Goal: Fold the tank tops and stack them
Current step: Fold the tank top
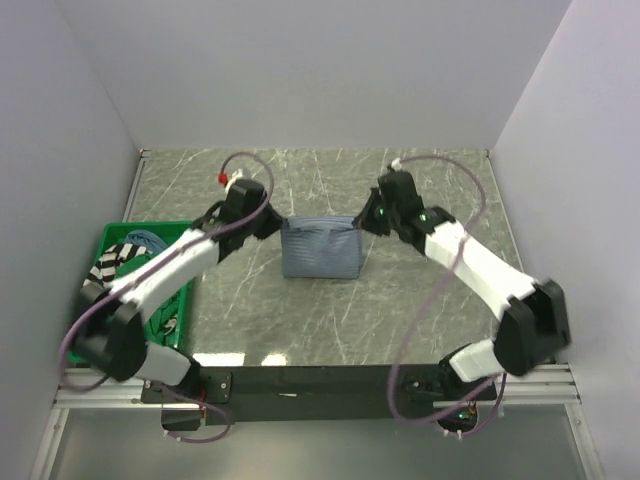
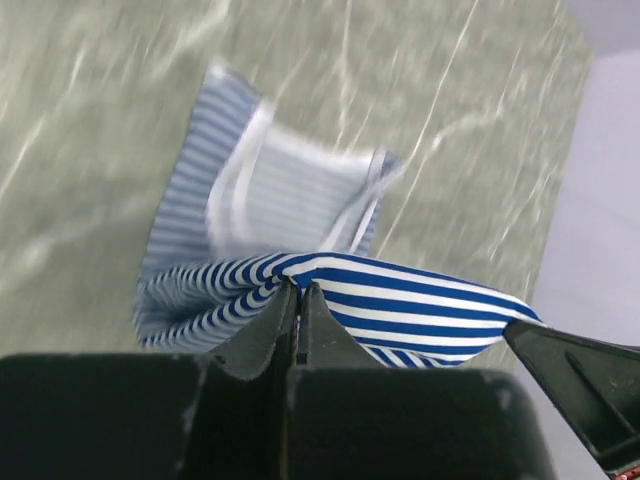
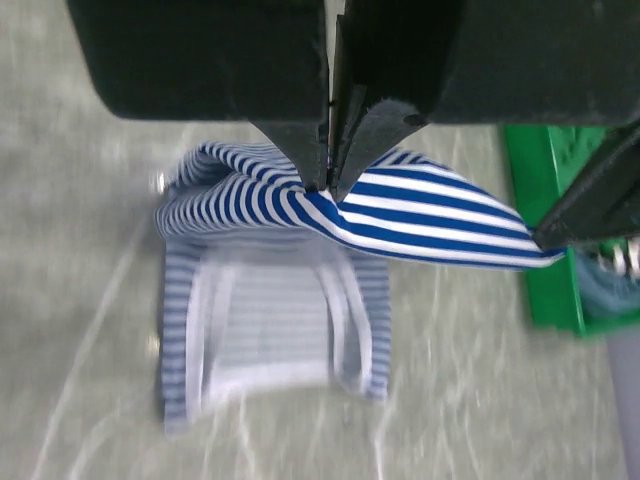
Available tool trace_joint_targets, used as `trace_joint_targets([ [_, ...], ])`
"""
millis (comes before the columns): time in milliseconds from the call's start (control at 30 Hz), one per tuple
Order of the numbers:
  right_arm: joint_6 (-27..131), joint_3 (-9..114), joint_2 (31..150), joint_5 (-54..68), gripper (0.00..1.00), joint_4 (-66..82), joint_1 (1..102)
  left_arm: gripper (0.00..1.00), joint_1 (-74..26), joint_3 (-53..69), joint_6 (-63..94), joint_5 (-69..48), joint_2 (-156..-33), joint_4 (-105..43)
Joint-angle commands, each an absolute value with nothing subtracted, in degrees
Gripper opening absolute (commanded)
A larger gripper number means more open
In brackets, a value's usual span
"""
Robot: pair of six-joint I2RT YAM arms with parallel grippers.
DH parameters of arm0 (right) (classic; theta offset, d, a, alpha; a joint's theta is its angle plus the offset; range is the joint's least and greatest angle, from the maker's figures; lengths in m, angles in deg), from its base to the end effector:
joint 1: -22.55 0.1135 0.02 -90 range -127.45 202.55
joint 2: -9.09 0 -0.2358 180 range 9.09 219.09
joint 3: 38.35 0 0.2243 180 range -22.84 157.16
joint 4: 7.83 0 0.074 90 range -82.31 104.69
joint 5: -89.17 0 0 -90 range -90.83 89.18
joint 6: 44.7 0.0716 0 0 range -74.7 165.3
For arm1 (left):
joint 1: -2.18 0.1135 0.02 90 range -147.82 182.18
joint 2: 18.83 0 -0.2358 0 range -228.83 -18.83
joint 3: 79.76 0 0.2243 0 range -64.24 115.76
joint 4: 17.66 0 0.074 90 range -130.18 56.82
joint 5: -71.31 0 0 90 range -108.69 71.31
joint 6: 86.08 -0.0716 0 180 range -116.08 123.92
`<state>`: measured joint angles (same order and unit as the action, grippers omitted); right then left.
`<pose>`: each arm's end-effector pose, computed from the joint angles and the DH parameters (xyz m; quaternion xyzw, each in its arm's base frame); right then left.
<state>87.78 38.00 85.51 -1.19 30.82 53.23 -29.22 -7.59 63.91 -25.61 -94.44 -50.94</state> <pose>0.2604 0.1540 0.2514 0.0940 0.8966 0.2556 0.3492 0.2619 -0.1498 0.2417 -0.2465 0.8579 -0.2826 0.3512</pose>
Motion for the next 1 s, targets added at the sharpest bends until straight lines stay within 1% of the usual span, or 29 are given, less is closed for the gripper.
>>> trace_joint_targets([
  [0,82.49,46.75,95.9,4.52,0.0,27.9,47.35,0.02,-24.11,1.66,58.07,-19.14,-106.57,-43.2],
  [33,82.22,50.78,101.93,4.8,0.06,27.9,46.38,0.13,-23.23,3.42,57.02,-17.83,-109.59,-42.85],
  [67,81.7,53.08,104.95,5.15,0.11,28.16,44.28,0.19,-21.74,7.01,56.14,-17.12,-112.31,-41.28],
  [100,81.43,55.1,107.94,6.28,0.17,28.16,43.39,0.25,-21.03,9.04,56.04,-17.98,-117.65,-41.61],
  [133,81.08,59.47,113.01,6.21,0.31,28.77,42.6,0.38,-20.15,10.37,55.35,-16.68,-119.88,-40.4],
  [167,80.21,61.78,115.41,5.95,0.37,29.3,41.37,0.41,-18.14,12.73,55.43,-15.19,-123.73,-37.95],
  [233,80.11,66.78,119.98,4.37,0.44,30.97,40.23,0.5,-16.46,14.94,55.52,-11.86,-126.57,-36.0],
  [333,79.14,70.15,121.67,1.39,0.49,33.69,39.69,0.53,-14.96,15.92,55.43,-12.88,-126.94,-36.16],
  [400,78.61,69.28,120.72,-0.2,0.49,34.06,39.78,0.52,-15.05,13.91,55.25,-14.47,-124.58,-36.78],
  [500,78.62,63.75,116.85,-1.96,0.49,32.39,40.92,0.48,-15.13,10.66,57.27,-16.67,-121.67,-40.72],
  [533,78.27,60.0,114.15,-2.23,0.49,31.86,42.75,0.46,-15.39,9.08,58.23,-17.19,-120.7,-41.0],
  [600,78.26,54.46,111.15,-4.07,0.49,30.2,45.39,0.46,-16.71,3.11,59.38,-18.52,-116.93,-40.39],
  [633,78.35,52.68,108.17,-4.6,0.49,29.14,46.88,0.45,-17.32,0.91,59.99,-18.52,-115.69,-38.56],
  [733,80.19,48.8,105.69,-4.61,0.49,26.5,52.07,0.45,-20.4,-6.47,61.22,-18.52,-111.91,-35.74],
  [833,80.72,48.27,108.74,-4.86,0.49,26.32,53.05,0.44,-21.72,-8.42,61.49,-18.52,-111.99,-34.84],
  [967,80.64,45.11,112.88,-2.41,0.48,24.48,50.86,0.44,-23.04,-9.82,60.53,-18.52,-112.43,-35.29],
])
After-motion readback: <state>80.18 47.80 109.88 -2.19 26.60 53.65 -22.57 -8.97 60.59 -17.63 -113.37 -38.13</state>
